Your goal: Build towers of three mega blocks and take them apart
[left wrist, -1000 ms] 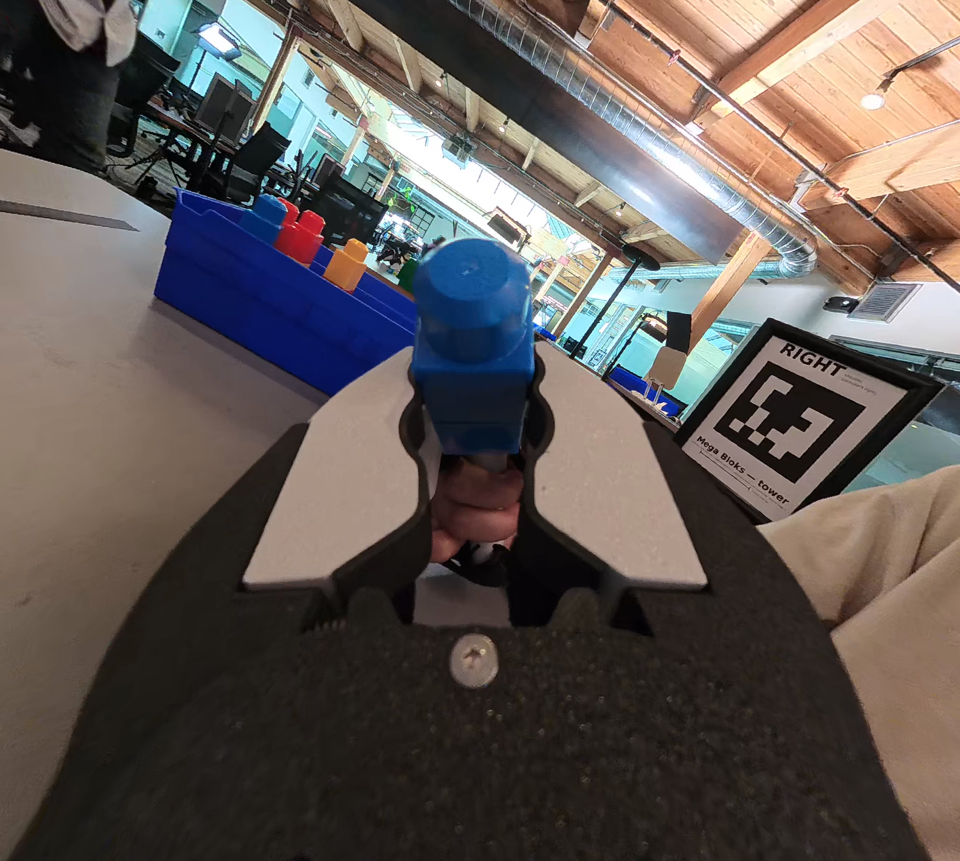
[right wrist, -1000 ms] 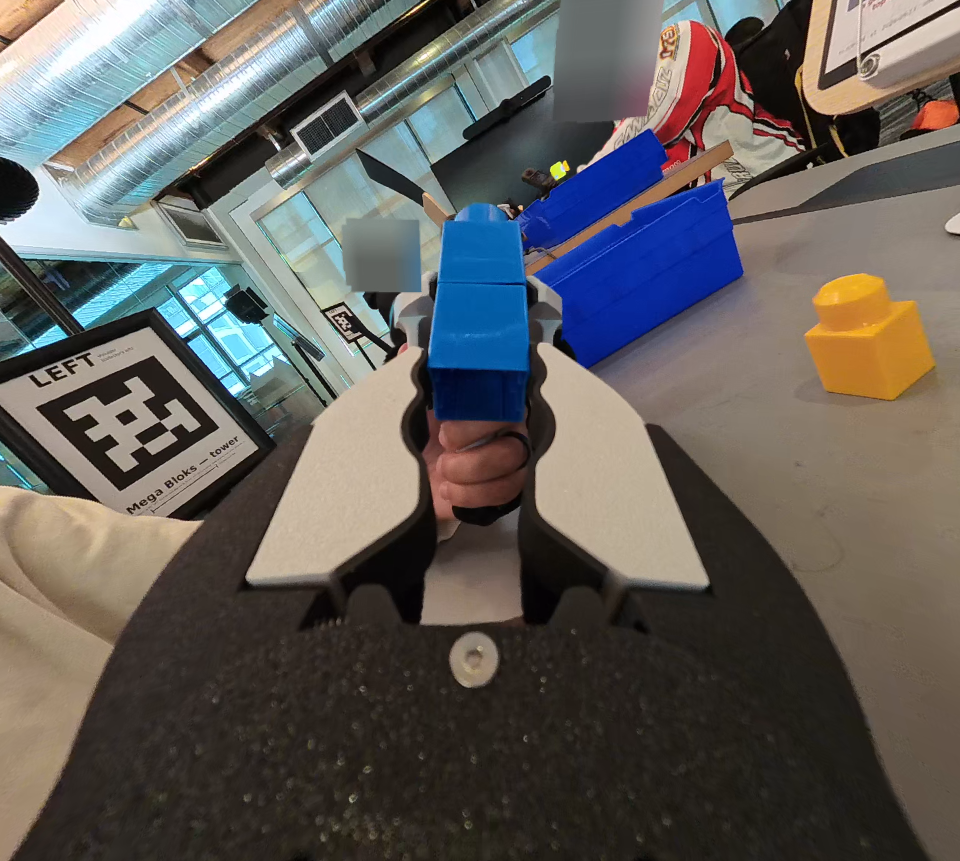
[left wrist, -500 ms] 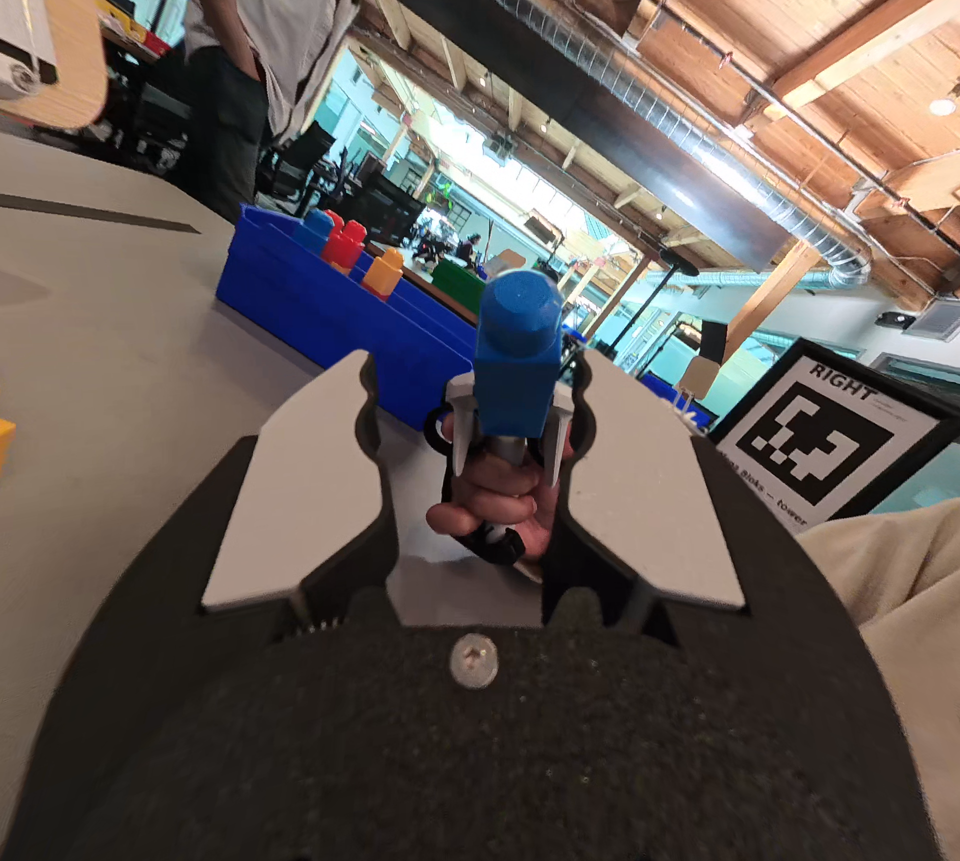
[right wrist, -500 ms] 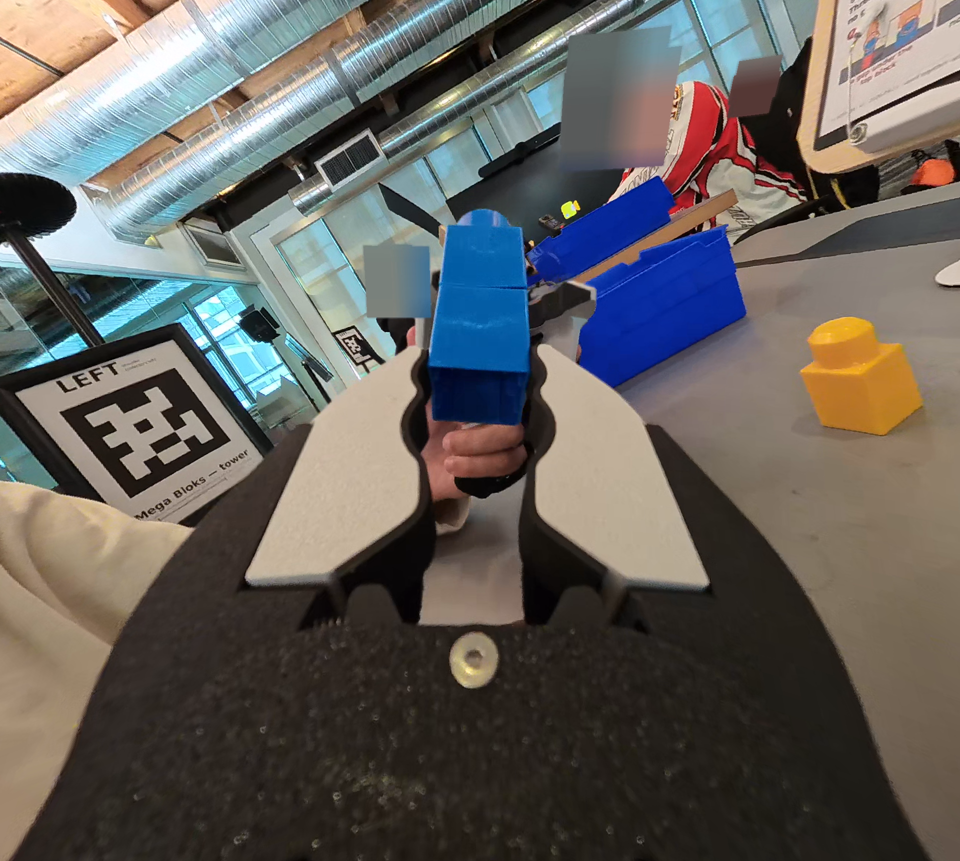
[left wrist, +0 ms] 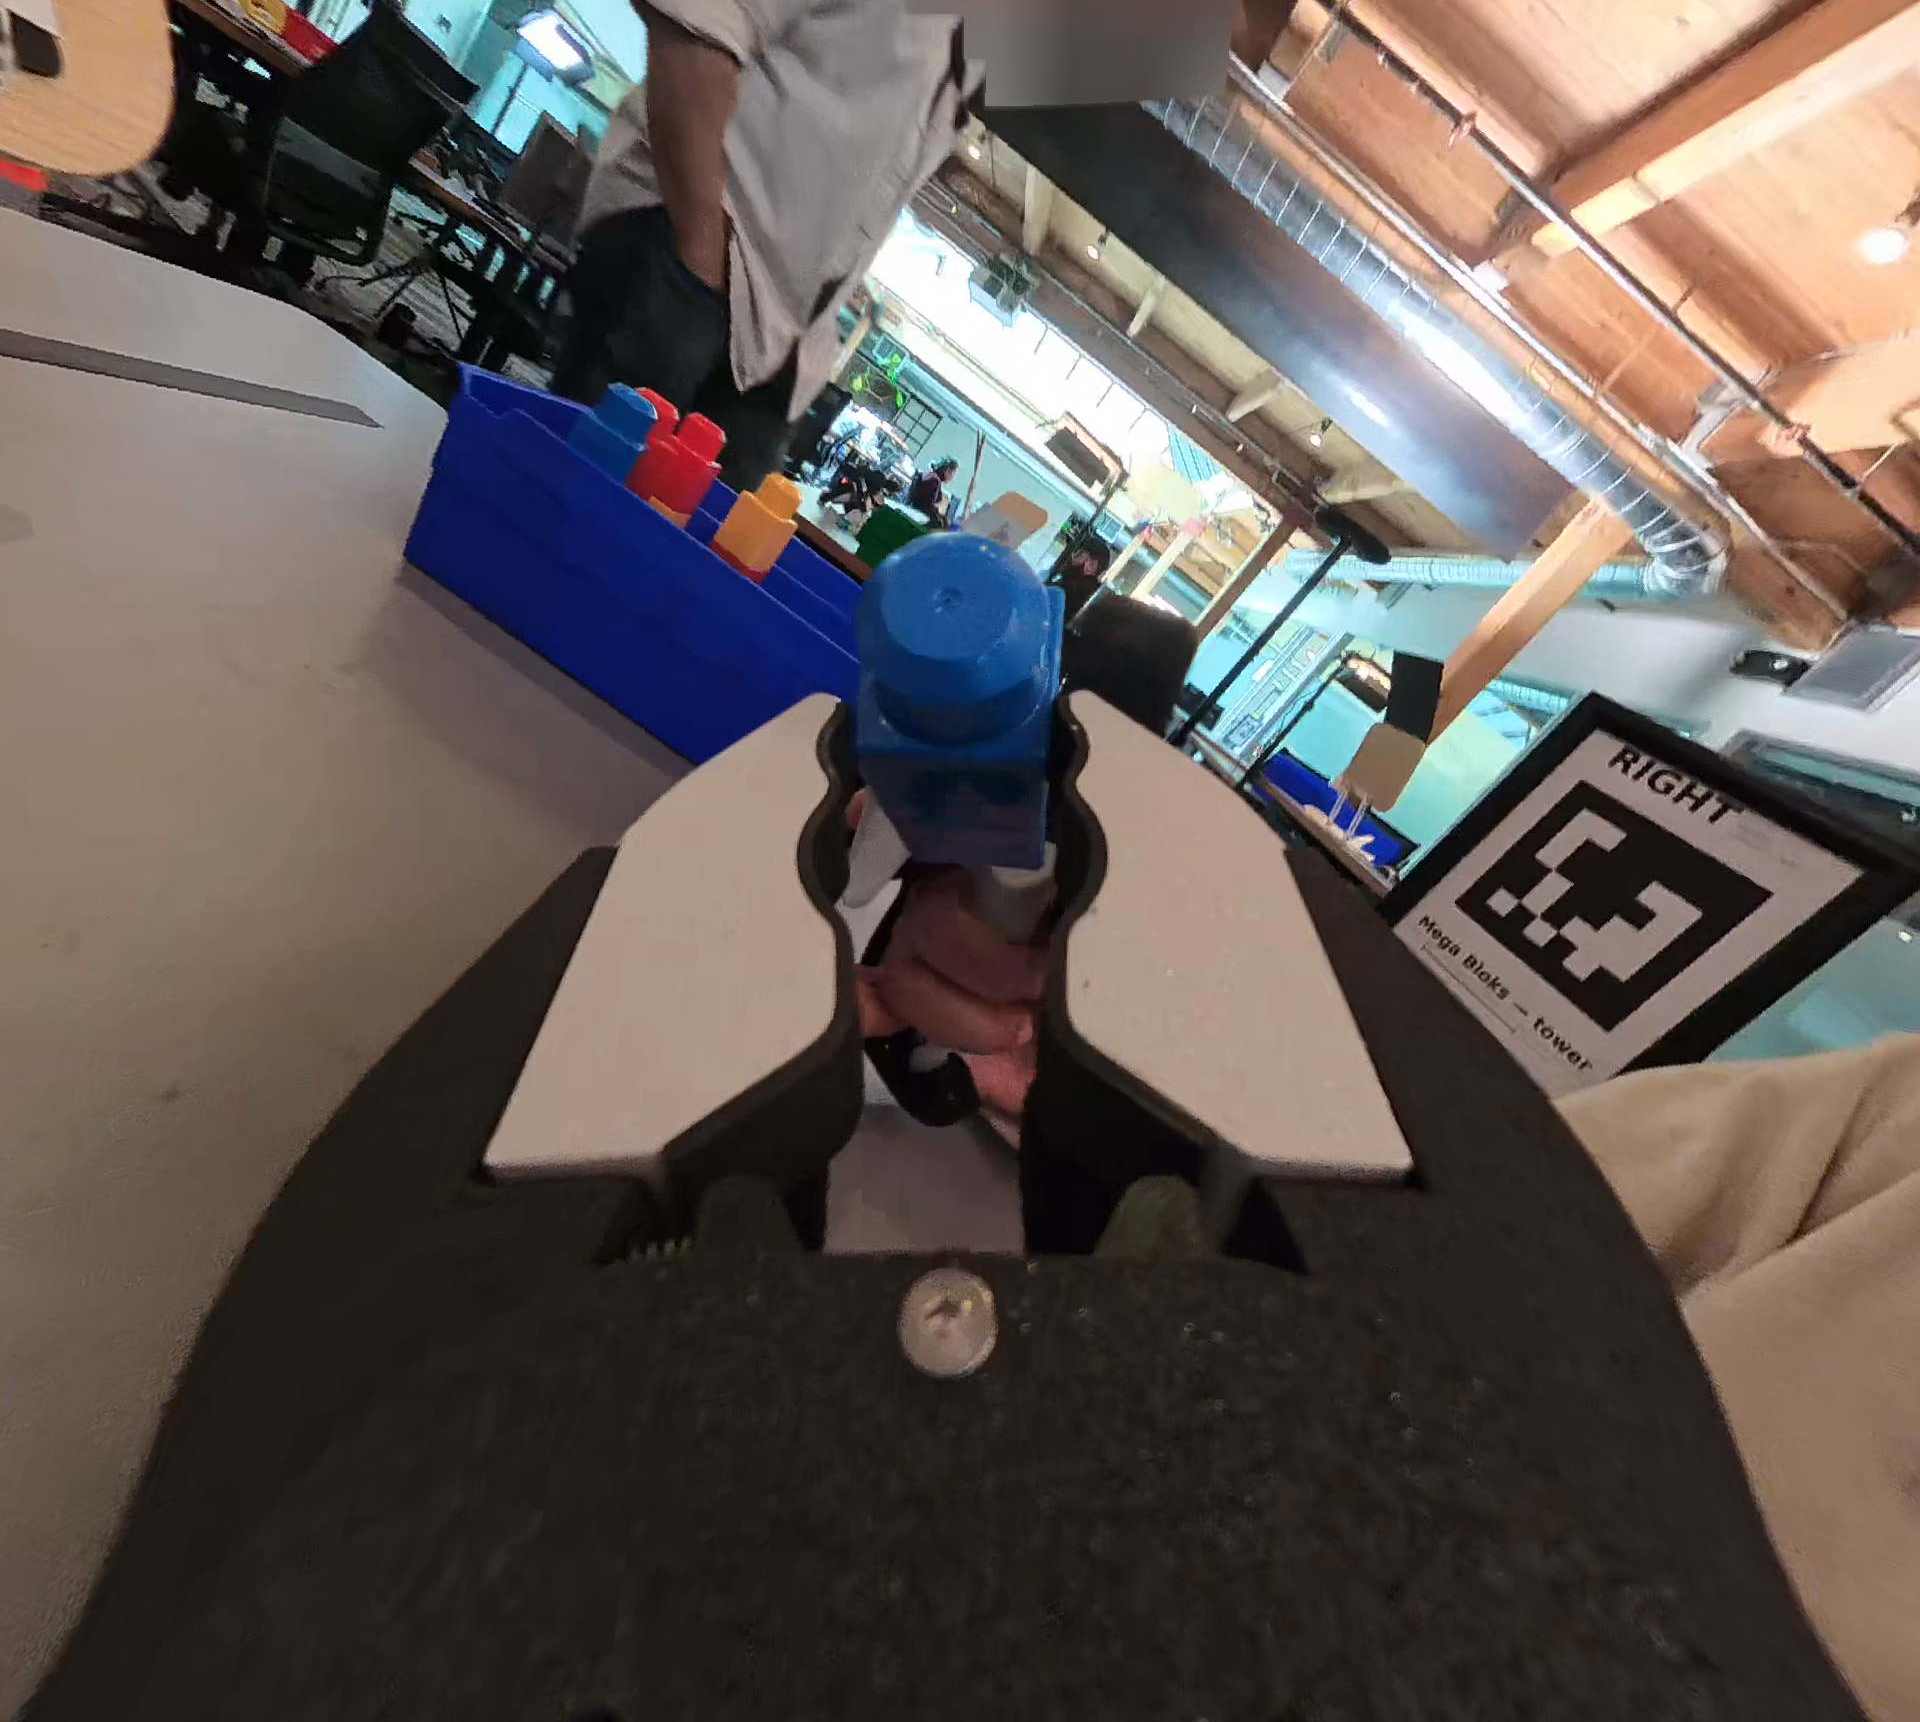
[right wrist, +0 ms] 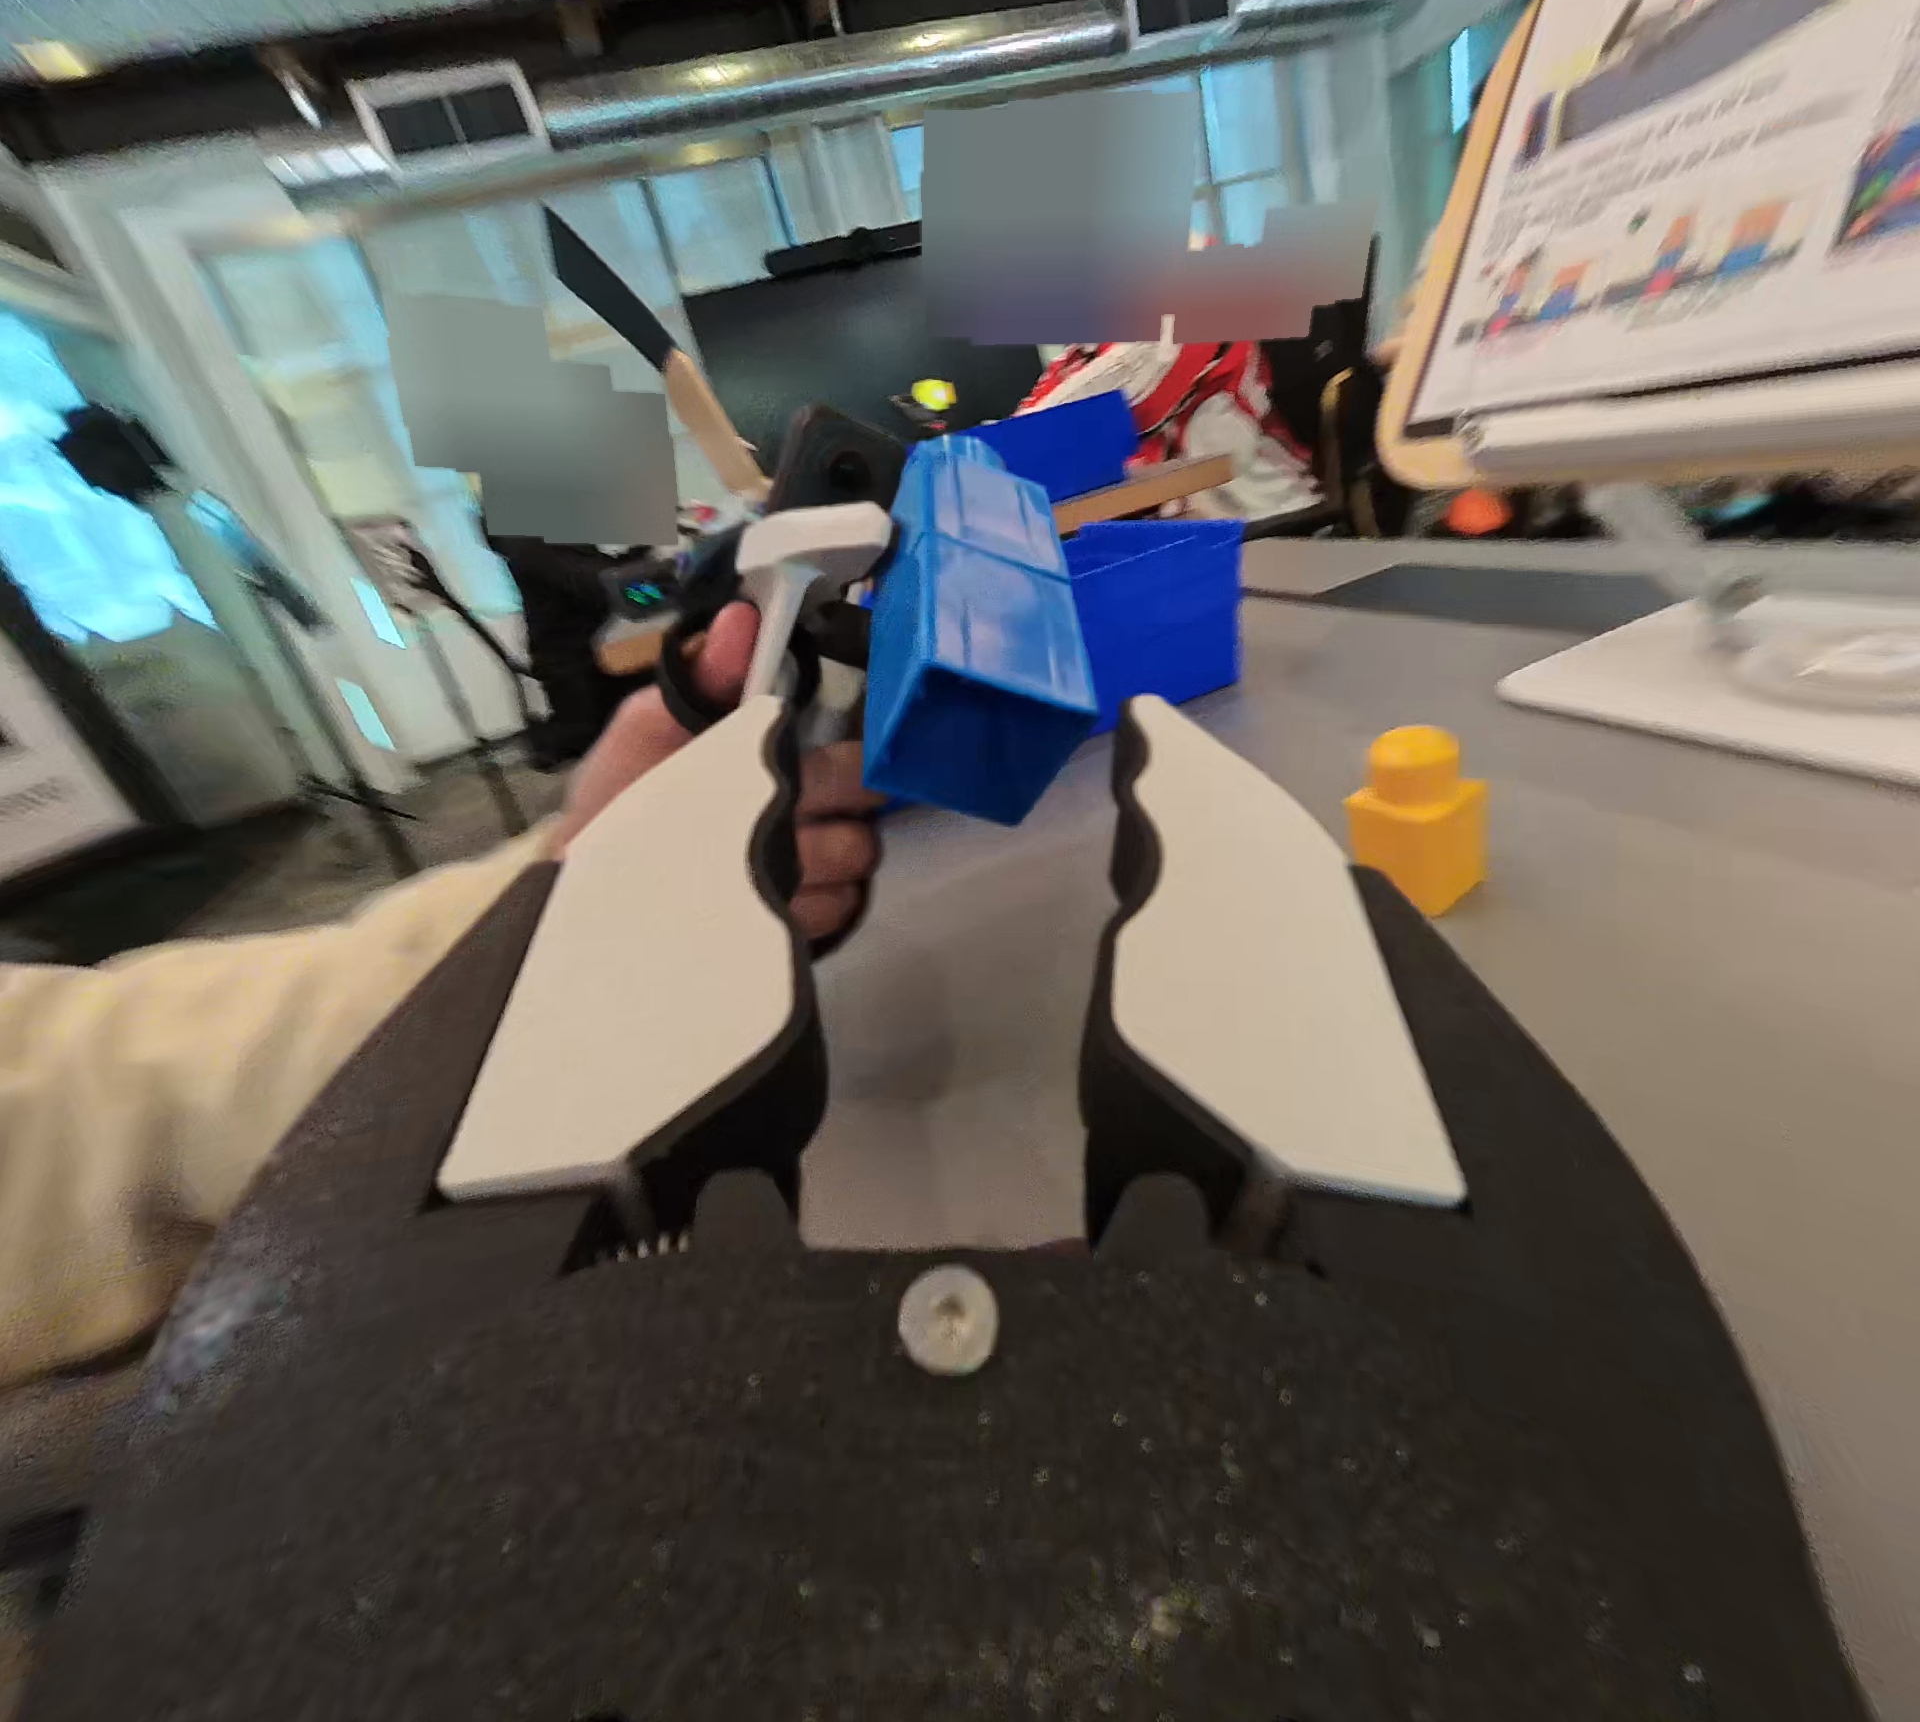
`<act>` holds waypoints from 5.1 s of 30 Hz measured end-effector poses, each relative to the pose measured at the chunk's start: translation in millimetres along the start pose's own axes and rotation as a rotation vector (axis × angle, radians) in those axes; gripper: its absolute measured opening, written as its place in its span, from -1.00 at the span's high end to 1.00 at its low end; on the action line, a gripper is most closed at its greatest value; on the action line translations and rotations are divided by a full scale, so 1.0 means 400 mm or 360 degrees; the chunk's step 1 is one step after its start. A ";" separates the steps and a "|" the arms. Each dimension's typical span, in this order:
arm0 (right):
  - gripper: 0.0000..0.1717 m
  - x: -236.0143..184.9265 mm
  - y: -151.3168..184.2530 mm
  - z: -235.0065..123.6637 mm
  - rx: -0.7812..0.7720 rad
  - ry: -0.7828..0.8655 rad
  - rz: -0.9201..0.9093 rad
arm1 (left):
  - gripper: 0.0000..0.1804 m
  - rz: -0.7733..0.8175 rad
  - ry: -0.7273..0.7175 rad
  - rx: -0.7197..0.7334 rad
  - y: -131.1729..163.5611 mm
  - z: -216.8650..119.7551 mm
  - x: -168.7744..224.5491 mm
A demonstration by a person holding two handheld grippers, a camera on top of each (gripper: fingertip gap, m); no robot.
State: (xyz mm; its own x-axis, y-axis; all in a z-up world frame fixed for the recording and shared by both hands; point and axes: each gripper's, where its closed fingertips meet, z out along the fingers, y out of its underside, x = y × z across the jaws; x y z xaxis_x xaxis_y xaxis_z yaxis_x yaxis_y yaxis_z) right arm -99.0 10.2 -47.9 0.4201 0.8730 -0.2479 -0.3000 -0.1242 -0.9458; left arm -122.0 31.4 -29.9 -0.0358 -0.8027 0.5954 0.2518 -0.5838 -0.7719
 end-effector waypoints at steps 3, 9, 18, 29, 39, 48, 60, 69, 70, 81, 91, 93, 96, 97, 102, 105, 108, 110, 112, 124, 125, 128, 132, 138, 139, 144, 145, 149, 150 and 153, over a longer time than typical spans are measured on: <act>0.26 0.018 0.023 0.004 -0.0166 0.0308 -0.0566 | 0.60 -0.0030 -0.0107 -0.0002 0.000 -0.005 -0.026; 0.33 0.059 0.079 0.004 -0.0501 0.0629 -0.1093 | 0.61 -0.0043 -0.0352 -0.0247 0.060 0.011 -0.066; 0.58 0.088 0.100 -0.012 -0.0677 0.0726 -0.1183 | 0.61 -0.0006 -0.0419 -0.0356 0.096 0.027 -0.068; 0.58 0.122 0.044 -0.061 -0.0416 0.0787 -0.0761 | 0.25 0.0565 -0.0927 -0.0420 -0.041 -0.138 -0.209; 0.58 0.115 0.043 -0.068 -0.0389 0.0745 -0.0708 | 0.30 0.0915 -0.0986 -0.1128 0.001 -0.102 -0.434; 0.58 0.115 0.049 -0.066 -0.0398 0.0713 -0.0666 | 0.25 0.0773 -0.0893 -0.1262 0.050 -0.082 -0.533; 0.58 0.141 0.069 -0.069 -0.0520 0.0807 -0.0724 | 0.59 0.0386 -0.0673 -0.0805 -0.063 -0.041 -0.345; 0.57 0.118 0.070 -0.055 -0.0598 0.0890 -0.1065 | 0.59 -0.0111 -0.0367 -0.0636 -0.060 0.018 -0.078; 0.57 0.116 0.072 -0.054 -0.0609 0.0894 -0.1093 | 0.59 -0.0139 -0.0356 -0.0635 -0.051 0.027 -0.066; 0.58 0.111 0.063 -0.058 -0.0583 0.0898 -0.1112 | 0.60 -0.0178 -0.0358 -0.0627 0.013 0.060 -0.053; 0.58 0.090 0.082 -0.044 -0.0631 0.0784 -0.1257 | 0.60 -0.0029 -0.0379 -0.1124 0.055 0.003 -0.040; 0.58 0.081 0.091 -0.038 -0.0648 0.0730 -0.1288 | 0.60 -0.0037 -0.0382 -0.1297 0.068 -0.020 -0.036; 0.58 0.063 0.103 -0.029 -0.0654 0.0638 -0.1305 | 0.60 -0.0084 -0.0331 -0.1484 0.075 -0.049 -0.025; 0.58 0.061 0.105 -0.027 -0.0659 0.0634 -0.1312 | 0.60 -0.0105 -0.0317 -0.1513 0.075 -0.055 -0.022; 0.58 0.047 0.113 -0.021 -0.0652 0.0568 -0.1297 | 0.59 -0.0138 -0.0275 -0.1560 0.073 -0.068 -0.016; 0.58 0.043 0.117 -0.018 -0.0662 0.0563 -0.1315 | 0.58 -0.0172 -0.0247 -0.1525 0.071 -0.062 -0.017; 0.58 0.043 0.122 -0.017 -0.0680 0.0565 -0.1327 | 0.46 -0.0213 -0.0223 -0.1507 0.078 -0.050 -0.017; 0.58 0.045 0.121 -0.018 -0.0679 0.0567 -0.1309 | 0.44 -0.0217 -0.0194 -0.1488 0.076 -0.041 -0.010; 0.58 0.045 0.120 -0.019 -0.0672 0.0565 -0.1295 | 0.45 -0.0192 -0.0185 -0.1411 0.056 -0.028 -0.007; 0.58 0.047 0.124 -0.020 -0.0697 0.0576 -0.1317 | 0.63 0.0029 -0.0314 -0.1353 0.024 -0.058 -0.040; 0.58 0.044 0.126 -0.019 -0.0700 0.0563 -0.1319 | 0.63 0.0079 -0.0339 -0.1385 0.032 -0.065 -0.046; 0.58 0.040 0.130 -0.020 -0.0715 0.0555 -0.1335 | 0.63 0.0110 -0.0359 -0.1392 0.042 -0.071 -0.053; 0.58 0.040 0.128 -0.021 -0.0712 0.0561 -0.1327 | 0.63 0.0050 -0.0338 -0.1326 0.046 -0.070 -0.059; 0.59 0.023 0.103 -0.023 -0.0594 0.0526 -0.1283 | 0.63 -0.0197 -0.0105 -0.1076 0.042 -0.058 -0.041; 0.59 0.020 0.101 -0.023 -0.0584 0.0523 -0.1289 | 0.63 -0.0222 -0.0068 -0.1039 0.043 -0.058 -0.041; 0.59 0.015 0.110 -0.021 -0.0607 0.0493 -0.1311 | 0.63 -0.0247 -0.0005 -0.0982 0.052 -0.068 -0.045; 0.59 0.012 0.115 -0.019 -0.0615 0.0474 -0.1326 | 0.63 -0.0224 -0.0004 -0.1017 0.056 -0.073 -0.043; 0.59 0.006 0.119 -0.016 -0.0620 0.0453 -0.1364 | 0.63 -0.0169 -0.0035 -0.1182 0.065 -0.087 -0.037; 0.59 0.007 0.118 -0.016 -0.0618 0.0458 -0.1361 | 0.63 -0.0171 -0.0043 -0.1200 0.064 -0.086 -0.036; 0.59 0.013 0.115 -0.019 -0.0622 0.0482 -0.1357 | 0.63 -0.0181 -0.0067 -0.1214 0.060 -0.079 -0.039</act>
State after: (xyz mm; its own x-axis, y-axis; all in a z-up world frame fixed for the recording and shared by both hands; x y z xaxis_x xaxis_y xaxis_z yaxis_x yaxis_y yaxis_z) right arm -104.2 5.7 -94.5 0.5823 0.5913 0.5580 0.4867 0.2962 -0.8218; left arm -145.8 25.8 -64.8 0.0193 -0.7363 0.6763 -0.4880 -0.5973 -0.6364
